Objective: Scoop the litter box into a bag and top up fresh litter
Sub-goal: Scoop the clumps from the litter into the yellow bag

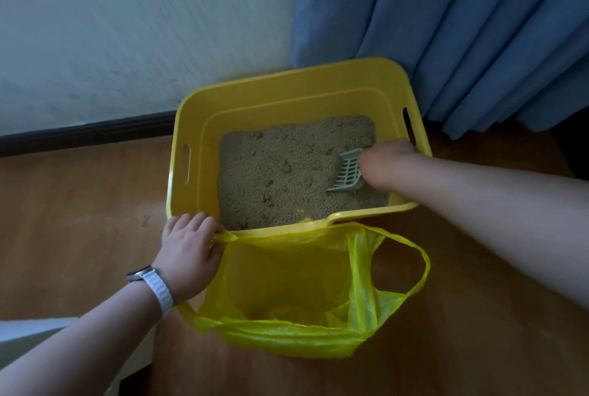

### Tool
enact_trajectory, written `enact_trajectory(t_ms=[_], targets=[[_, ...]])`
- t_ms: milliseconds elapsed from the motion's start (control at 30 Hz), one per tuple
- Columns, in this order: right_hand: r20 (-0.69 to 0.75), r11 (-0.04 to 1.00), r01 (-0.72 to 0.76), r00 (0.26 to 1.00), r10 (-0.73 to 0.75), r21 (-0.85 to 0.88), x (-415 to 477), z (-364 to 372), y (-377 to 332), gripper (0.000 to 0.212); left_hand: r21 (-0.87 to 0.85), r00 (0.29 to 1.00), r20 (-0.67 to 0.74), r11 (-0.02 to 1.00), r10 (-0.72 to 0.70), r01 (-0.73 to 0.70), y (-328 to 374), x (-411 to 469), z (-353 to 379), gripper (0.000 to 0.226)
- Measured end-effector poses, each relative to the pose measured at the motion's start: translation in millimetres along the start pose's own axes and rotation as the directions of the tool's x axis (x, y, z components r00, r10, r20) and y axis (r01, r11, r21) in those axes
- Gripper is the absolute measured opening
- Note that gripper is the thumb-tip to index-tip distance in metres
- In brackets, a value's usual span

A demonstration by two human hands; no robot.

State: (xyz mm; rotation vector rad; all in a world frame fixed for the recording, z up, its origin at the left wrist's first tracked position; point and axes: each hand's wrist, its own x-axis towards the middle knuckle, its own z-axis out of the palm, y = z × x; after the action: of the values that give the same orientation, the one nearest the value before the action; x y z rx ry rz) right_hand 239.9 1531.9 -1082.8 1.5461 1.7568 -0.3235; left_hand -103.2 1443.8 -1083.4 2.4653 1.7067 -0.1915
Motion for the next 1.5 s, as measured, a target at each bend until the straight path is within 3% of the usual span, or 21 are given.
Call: enact_trajectory(t_ms=[233, 533, 1133, 1333, 1500], targets=[[-0.147, 0.992, 0.067, 0.988, -0.050, 0.111, 47, 2, -5, 0.021, -0.007, 0.991, -0.121, 0.999, 0.049, -0.051, -5, -2, 12, 0.023], [-0.224, 0.954, 0.162, 0.969, -0.105, 0.252, 92, -10, -7, 0.021, -0.028, 0.994, -0.090, 0.998, 0.057, -0.060, -7, -3, 13, 0.021], [-0.285, 0.890, 0.435, 0.878, -0.385, 0.139, 92, -39, -83, 0.023, 0.000, 0.999, -0.036, 0.999, 0.036, -0.036, -5, -1, 7, 0.022], [-0.322, 0.826, 0.558, 0.798, -0.510, 0.074, 86, -25, -103, 0.032, 0.003, 0.997, -0.068, 0.999, 0.037, -0.037, -4, -1, 8, 0.019], [-0.357, 0.754, 0.651, 0.726, -0.588, 0.083, 84, -13, -110, 0.027, 0.007, 0.992, -0.112, 0.999, 0.052, -0.051, -4, -1, 9, 0.018]])
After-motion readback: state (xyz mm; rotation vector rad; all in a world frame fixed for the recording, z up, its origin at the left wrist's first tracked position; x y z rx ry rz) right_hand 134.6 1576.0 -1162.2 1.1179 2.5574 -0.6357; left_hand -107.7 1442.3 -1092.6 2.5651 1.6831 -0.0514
